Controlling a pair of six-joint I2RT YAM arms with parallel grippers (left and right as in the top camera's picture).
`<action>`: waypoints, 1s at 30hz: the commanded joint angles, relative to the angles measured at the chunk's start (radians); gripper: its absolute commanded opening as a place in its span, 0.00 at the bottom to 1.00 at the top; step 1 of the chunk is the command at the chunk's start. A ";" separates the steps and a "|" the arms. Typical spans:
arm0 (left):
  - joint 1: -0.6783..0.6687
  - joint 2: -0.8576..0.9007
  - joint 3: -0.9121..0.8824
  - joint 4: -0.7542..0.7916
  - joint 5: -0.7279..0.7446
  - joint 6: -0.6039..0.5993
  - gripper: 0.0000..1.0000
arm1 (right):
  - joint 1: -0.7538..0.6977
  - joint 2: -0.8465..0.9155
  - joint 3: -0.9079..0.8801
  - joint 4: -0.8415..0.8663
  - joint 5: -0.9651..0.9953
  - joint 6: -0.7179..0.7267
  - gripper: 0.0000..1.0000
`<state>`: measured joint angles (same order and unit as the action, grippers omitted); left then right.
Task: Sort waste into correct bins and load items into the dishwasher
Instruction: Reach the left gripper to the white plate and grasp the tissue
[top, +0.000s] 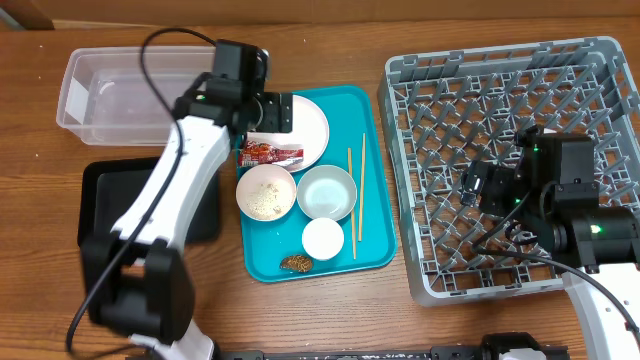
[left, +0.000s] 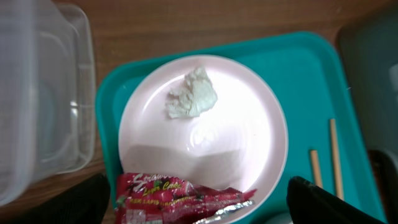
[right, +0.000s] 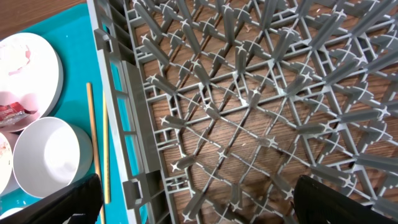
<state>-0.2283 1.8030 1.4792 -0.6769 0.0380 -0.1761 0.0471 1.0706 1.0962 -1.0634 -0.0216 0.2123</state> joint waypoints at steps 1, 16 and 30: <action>-0.022 0.091 0.021 0.022 -0.019 0.014 0.92 | -0.003 -0.010 0.023 0.006 -0.003 0.002 1.00; -0.060 0.277 0.021 0.240 -0.097 0.027 0.93 | -0.003 -0.009 0.023 -0.006 -0.003 0.002 1.00; -0.062 0.339 0.021 0.316 -0.142 0.026 0.88 | -0.003 -0.009 0.023 -0.019 -0.003 0.002 1.00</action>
<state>-0.2867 2.1300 1.4799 -0.3706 -0.0849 -0.1726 0.0471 1.0706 1.0962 -1.0863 -0.0223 0.2123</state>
